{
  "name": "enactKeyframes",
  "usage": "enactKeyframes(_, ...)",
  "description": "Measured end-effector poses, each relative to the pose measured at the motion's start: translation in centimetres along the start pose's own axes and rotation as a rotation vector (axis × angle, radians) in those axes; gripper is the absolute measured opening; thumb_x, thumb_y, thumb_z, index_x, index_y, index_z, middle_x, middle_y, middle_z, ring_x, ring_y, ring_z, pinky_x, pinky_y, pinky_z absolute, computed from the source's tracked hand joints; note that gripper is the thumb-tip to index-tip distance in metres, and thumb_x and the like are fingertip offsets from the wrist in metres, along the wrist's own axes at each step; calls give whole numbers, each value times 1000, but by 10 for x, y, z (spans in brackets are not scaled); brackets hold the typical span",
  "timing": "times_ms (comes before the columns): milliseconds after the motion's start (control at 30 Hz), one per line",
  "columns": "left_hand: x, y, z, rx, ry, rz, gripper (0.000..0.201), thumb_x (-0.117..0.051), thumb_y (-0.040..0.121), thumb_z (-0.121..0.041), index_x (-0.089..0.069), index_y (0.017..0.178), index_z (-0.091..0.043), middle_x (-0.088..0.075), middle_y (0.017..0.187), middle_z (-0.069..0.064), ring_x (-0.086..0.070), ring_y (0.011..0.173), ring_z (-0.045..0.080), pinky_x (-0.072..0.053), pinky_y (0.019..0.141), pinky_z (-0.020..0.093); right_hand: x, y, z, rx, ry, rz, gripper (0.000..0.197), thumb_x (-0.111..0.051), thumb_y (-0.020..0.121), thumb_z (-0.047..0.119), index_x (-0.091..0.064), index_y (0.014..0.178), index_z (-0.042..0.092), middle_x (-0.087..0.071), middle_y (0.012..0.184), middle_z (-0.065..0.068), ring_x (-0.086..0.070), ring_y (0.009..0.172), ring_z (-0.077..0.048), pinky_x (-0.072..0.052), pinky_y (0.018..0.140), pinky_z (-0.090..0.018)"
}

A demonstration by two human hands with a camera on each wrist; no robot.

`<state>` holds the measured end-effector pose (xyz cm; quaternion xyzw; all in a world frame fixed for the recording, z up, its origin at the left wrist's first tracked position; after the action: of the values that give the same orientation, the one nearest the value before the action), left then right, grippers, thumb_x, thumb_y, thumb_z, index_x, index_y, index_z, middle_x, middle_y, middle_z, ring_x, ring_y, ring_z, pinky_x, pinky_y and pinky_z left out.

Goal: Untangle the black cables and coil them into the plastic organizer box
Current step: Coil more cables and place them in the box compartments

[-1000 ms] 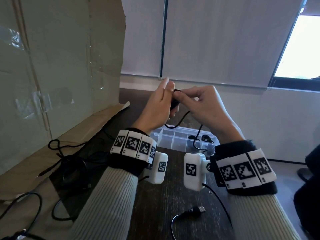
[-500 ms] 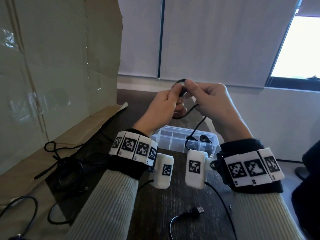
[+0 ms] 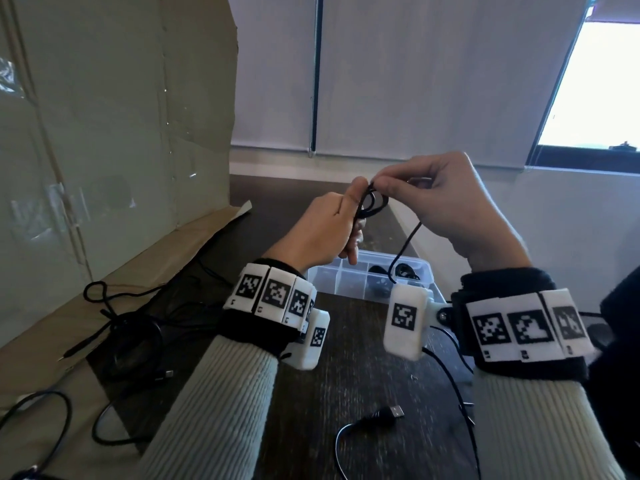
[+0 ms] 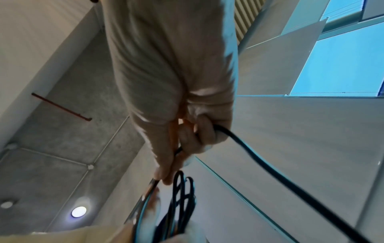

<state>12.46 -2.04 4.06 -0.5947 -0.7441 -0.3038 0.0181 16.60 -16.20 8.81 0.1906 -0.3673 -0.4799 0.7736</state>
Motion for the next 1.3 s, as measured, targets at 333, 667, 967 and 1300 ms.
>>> enactKeyframes(333, -6, -3, -5, -29, 82, 150, 38, -39, 101, -37, -51, 72, -16, -55, 64, -3, -56, 56, 14, -49, 60, 32, -2, 2, -16, -151, 104, 5, 7, -72, 85, 11, -77, 89, 15, -73, 74, 1, -57, 56, 0, -46, 58, -16)
enactKeyframes(667, -16, -5, -11, 196, -456, 302, 61, -23, 99, -55, -59, 98, -6, -51, 61, -2, -47, 53, 11, -43, 54, 20, 1, 0, -15, -137, 116, 20, 8, -71, 84, 6, -76, 89, 10, -71, 61, 7, -58, 53, -4, -44, 52, -12)
enactKeyframes(967, 4, 6, -14, 177, -750, -57, 36, -33, 104, -32, -44, 71, -21, -42, 54, -9, -43, 50, 7, -37, 57, 22, -17, 10, -21, -319, 244, -153, 11, -68, 89, 25, -65, 87, 14, -60, 75, -5, -37, 36, -2, -34, 44, -18)
enactKeyframes(1300, 30, 12, -10, 25, -1176, -458, 39, -27, 104, -40, -48, 78, -20, -66, 117, 13, -64, 110, 21, -49, 88, 32, -35, 9, -17, -112, 66, -80, 13, -75, 83, 13, -77, 93, 19, -70, 73, 10, -52, 45, 8, -40, 55, -10)
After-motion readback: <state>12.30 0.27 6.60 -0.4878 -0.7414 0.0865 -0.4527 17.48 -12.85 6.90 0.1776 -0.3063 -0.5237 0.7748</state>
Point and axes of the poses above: each hand's wrist, its own y-axis towards the middle knuckle, its own x-axis out of the back of the hand, z = x × y, the point moved 3 cm from there along y, towards the middle knuckle
